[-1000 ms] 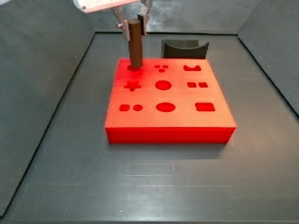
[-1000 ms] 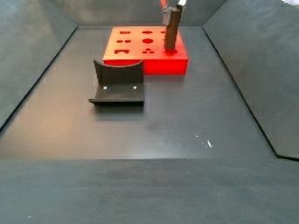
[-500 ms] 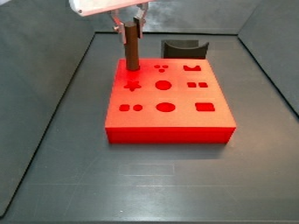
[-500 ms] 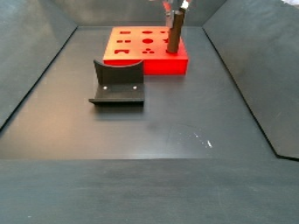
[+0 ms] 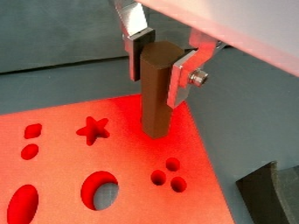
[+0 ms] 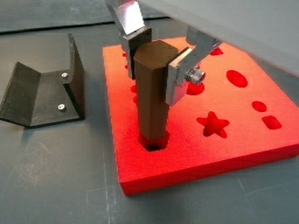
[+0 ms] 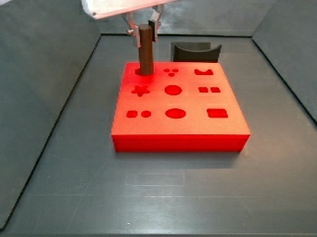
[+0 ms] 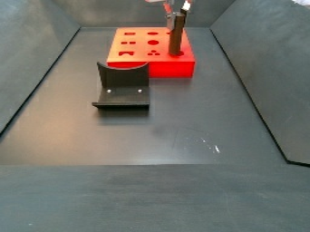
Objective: Insert the hexagon object.
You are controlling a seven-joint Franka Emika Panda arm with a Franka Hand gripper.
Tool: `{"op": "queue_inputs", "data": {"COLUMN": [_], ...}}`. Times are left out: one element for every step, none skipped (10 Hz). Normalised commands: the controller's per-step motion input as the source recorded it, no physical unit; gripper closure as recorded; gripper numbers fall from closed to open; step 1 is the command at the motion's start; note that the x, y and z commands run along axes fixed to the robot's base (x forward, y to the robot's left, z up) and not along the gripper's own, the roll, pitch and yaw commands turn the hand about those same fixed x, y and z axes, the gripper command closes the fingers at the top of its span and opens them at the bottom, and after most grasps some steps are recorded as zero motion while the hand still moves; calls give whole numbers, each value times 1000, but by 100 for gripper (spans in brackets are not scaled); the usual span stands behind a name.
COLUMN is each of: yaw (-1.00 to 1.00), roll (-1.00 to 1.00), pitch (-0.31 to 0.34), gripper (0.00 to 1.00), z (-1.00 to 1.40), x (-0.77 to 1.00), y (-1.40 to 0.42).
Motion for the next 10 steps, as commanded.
{"op": "queue_inputs", "data": {"yaw": [-9, 0, 0, 20, 40, 23, 34, 106, 211, 277], "roll": [-31, -33, -21, 0, 0, 0, 0, 0, 10, 11], "pitch": [-10, -40, -47, -47, -46, -59, -57, -66, -64, -40], "gripper": [100, 100, 100, 100, 100, 100, 100, 100, 100, 100], "z": [0, 0, 0, -23, -63, -97, -34, -26, -83, -86], "x": [-140, -169, -91, 0, 0, -57, -249, -160, -26, 0], "y": [11, 0, 0, 0, -3, 0, -26, -34, 0, 0]}}
